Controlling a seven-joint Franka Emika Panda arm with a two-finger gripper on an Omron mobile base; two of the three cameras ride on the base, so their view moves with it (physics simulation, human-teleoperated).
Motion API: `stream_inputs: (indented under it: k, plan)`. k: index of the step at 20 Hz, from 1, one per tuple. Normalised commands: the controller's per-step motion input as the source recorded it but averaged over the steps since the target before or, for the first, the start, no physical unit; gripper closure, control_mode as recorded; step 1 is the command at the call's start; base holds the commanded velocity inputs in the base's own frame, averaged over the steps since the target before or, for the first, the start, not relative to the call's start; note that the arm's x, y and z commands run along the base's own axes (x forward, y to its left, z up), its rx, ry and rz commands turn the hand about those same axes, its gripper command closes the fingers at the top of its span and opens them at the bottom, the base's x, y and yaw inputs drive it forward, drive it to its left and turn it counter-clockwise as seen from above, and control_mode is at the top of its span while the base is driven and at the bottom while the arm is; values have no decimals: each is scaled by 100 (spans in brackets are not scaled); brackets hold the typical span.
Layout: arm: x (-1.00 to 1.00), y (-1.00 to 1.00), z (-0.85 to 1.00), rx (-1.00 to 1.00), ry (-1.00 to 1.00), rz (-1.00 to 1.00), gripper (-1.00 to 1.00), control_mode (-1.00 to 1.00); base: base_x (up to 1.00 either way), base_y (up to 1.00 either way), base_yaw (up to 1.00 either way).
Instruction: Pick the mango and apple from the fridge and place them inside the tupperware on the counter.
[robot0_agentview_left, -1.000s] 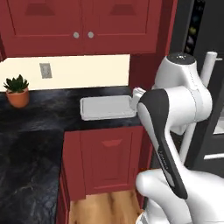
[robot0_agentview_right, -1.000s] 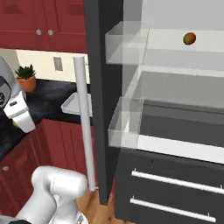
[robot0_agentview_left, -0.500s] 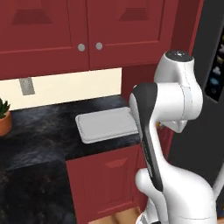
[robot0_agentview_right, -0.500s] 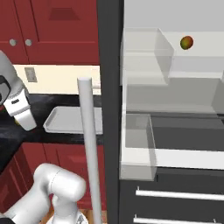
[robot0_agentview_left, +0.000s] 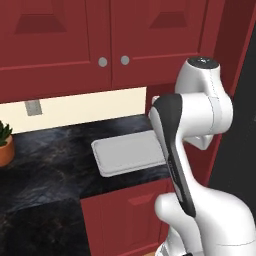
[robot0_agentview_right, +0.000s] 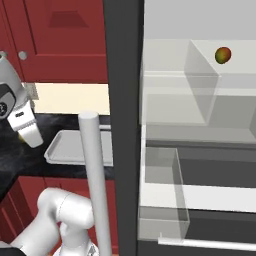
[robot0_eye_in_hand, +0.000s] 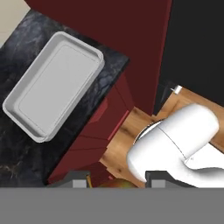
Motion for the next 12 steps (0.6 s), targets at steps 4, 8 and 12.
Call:
stream_inputs:
  k: [4, 8, 12]
  plan:
    - [0, 0, 0, 0, 0, 0, 100, 100, 17, 6, 9]
    - [40, 21, -62, -10, 41, 10, 100, -100, 0, 0, 0]
    - [59, 23, -60, -4, 22, 10, 100, -100, 0, 0, 0]
